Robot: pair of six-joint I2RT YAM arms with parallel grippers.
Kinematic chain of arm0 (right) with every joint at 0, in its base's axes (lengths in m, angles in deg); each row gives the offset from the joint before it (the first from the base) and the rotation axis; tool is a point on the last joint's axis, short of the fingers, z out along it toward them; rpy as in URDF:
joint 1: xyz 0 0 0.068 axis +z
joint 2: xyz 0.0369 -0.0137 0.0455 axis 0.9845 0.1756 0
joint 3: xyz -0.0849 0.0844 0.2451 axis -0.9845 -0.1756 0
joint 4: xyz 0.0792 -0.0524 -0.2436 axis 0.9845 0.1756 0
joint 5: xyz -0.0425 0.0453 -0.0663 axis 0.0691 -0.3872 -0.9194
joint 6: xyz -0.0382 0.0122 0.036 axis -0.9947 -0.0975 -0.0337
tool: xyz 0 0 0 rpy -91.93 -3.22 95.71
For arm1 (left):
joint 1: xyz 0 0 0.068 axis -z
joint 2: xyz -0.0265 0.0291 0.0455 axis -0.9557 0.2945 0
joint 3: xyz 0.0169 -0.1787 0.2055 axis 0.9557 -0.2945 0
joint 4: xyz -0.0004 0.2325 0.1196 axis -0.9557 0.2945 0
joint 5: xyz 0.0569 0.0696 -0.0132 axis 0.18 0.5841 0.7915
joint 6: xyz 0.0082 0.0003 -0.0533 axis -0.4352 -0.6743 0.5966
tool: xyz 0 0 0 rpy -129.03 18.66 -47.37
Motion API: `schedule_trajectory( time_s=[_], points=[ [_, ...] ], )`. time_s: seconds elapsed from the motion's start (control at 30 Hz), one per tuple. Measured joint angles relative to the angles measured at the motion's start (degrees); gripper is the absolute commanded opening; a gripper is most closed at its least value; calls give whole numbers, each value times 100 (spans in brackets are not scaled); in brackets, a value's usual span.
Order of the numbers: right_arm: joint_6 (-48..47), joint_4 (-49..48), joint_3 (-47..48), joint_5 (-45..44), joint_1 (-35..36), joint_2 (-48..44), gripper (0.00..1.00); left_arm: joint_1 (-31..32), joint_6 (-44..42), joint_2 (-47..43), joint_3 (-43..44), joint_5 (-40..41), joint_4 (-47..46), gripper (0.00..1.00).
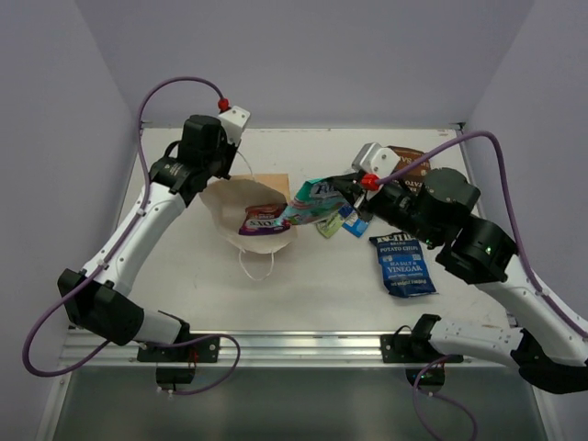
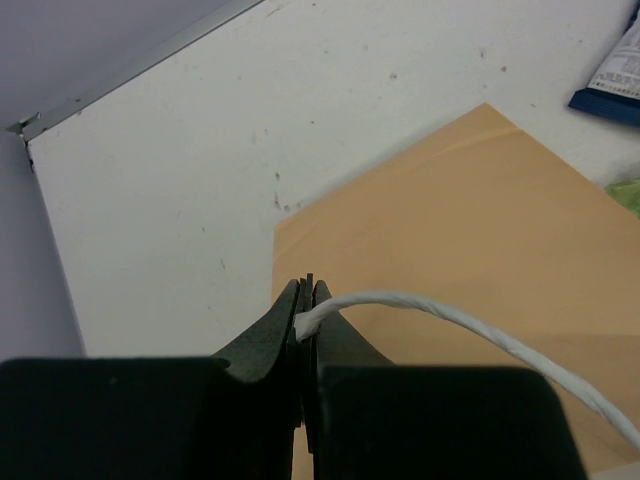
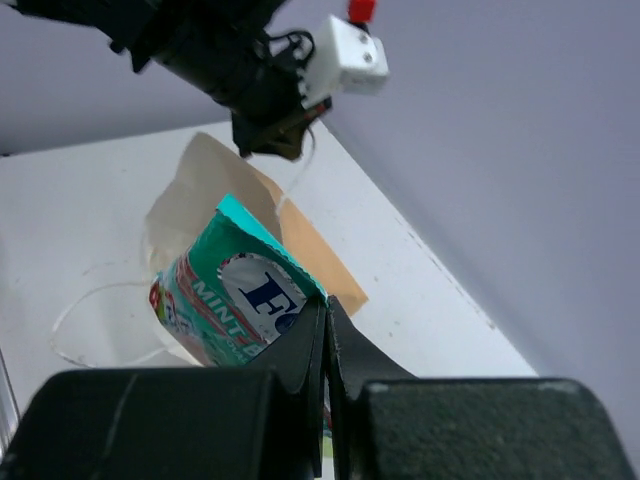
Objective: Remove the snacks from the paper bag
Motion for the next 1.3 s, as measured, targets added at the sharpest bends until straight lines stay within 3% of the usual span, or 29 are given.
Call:
schedule_trajectory(
  time_s=[0.2, 0.33, 0.5, 0.77, 0.97, 1.13, 1.3],
  points=[
    [107, 466, -822, -623, -109, -457, 0, -208, -50, 7, 0, 354, -66, 0],
    [232, 796, -1473, -481, -114, -463, 0, -326, -50, 7, 24, 621, -74, 0],
    [433, 909, -2162, 232, -118, -313, 0, -337, -50, -52, 42, 817, -76, 0],
    [533, 1246, -2177, 2085, -118, 291, 0, -339, -96, -494, 42, 940, -122, 0],
    [807, 1226, -2378, 2568, -391, 728, 0, -354, -116, -791, -221, 638, -243, 0],
    [1255, 1126, -2623, 2146, -1263, 1290, 46, -358, -120, -894, -470, 192, -275, 0],
    [1300, 1287, -1932, 1497, -1272, 1405, 53, -348, -116, -901, -564, -249, -273, 0]
  ],
)
